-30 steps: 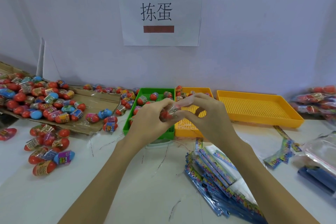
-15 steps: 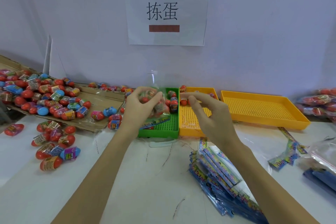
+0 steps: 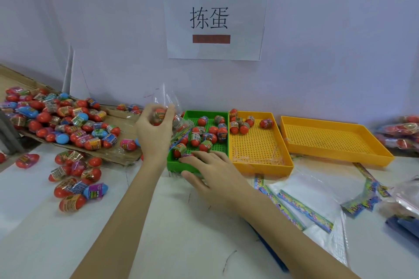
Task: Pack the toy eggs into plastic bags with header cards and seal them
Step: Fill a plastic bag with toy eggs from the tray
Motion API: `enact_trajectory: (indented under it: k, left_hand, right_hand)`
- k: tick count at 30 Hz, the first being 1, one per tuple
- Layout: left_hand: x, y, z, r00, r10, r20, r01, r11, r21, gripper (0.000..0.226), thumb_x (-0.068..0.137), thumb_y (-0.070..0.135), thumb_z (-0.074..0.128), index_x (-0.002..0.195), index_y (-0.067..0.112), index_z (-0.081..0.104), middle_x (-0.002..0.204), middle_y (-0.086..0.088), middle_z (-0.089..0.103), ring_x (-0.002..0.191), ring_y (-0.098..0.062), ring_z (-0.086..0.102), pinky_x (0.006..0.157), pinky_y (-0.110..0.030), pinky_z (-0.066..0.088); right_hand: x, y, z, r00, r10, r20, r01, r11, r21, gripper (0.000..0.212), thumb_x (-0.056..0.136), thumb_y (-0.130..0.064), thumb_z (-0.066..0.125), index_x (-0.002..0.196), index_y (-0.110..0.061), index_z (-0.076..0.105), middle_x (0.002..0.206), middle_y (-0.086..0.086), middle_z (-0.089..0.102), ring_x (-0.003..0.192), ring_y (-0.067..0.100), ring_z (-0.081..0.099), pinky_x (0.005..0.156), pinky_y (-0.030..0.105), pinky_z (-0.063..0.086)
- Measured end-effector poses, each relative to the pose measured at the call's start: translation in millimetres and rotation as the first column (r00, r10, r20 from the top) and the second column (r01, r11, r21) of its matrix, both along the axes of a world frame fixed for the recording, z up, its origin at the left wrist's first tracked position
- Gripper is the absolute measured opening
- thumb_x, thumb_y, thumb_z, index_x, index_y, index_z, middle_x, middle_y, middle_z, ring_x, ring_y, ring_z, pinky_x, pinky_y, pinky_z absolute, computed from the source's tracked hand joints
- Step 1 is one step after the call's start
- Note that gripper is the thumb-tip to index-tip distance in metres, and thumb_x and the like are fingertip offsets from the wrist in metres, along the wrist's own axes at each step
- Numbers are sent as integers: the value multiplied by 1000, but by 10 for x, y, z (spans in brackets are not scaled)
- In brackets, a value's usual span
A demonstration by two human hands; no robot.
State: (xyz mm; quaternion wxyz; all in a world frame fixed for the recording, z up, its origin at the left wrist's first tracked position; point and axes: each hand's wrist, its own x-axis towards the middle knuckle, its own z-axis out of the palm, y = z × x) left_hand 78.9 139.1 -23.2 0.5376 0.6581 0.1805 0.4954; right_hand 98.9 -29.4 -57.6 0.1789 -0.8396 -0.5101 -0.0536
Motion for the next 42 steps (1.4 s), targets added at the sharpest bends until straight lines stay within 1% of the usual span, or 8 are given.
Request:
enact_trajectory:
  k: [10,14,18,21,24,29,35,42]
  left_hand:
    - [-17,-156,94,952,-300,-70,300,954,-9,17,96,26,75,103,11,71,90,-4,80,85,-20,77,75,-40,64]
    - [-52,-304,133,907,-391,-158,412,902,133,12,95,26,76,105,21,70,76,15,75,62,1,65,57,-21,55]
    - [-78,-457,168,823,-491,-285,543,827,144,21,93,34,76,109,24,67,93,2,79,80,-35,75,64,-56,62]
    - [-75,-553,145,793,-505,-341,589,779,216,23,94,35,76,110,21,65,93,4,79,62,-28,71,48,-41,56]
    - [-71,-627,120,775,-516,-366,614,752,239,27,91,36,79,109,22,65,97,8,77,66,-7,73,55,-17,52]
    - [-40,-665,80,746,-562,-356,654,718,238,32,87,34,84,111,27,65,97,5,78,83,-13,77,70,-25,61]
    - [-57,-681,81,785,-529,-323,617,713,334,37,83,41,84,115,33,66,101,18,75,94,-6,73,79,-14,54]
    - [-80,-695,114,844,-479,-239,536,753,382,45,81,42,84,119,23,67,99,24,72,89,1,71,76,-9,50]
  right_hand:
    - [205,-277,206,981,-96,-170,174,824,540,20,95,-10,71,108,-22,62,108,-6,56,94,-2,57,83,12,48]
    - [342,-526,370,945,-145,-294,316,643,697,25,96,-25,73,116,-25,58,94,-14,68,86,1,67,75,16,55]
    - [430,-727,535,922,-121,-368,373,531,761,28,100,-34,65,121,-17,69,106,0,72,98,13,69,87,40,59]
    - [389,-789,658,940,-119,-321,338,467,817,32,92,-40,71,115,-19,72,106,5,64,94,16,65,84,32,58]
    - [312,-790,727,954,-45,-296,283,463,840,27,90,-30,77,113,-17,73,102,7,69,90,19,68,79,30,58]
    - [242,-740,734,931,122,-344,236,516,823,28,90,-14,80,116,-11,71,106,0,77,94,20,76,76,36,63]
    - [298,-780,701,980,-109,-164,195,674,712,33,92,-22,78,122,-19,66,109,-11,74,84,5,74,83,48,59]
    - [358,-799,688,994,-85,-61,104,736,669,28,94,-20,75,122,-19,72,110,-1,62,89,6,70,74,21,59]
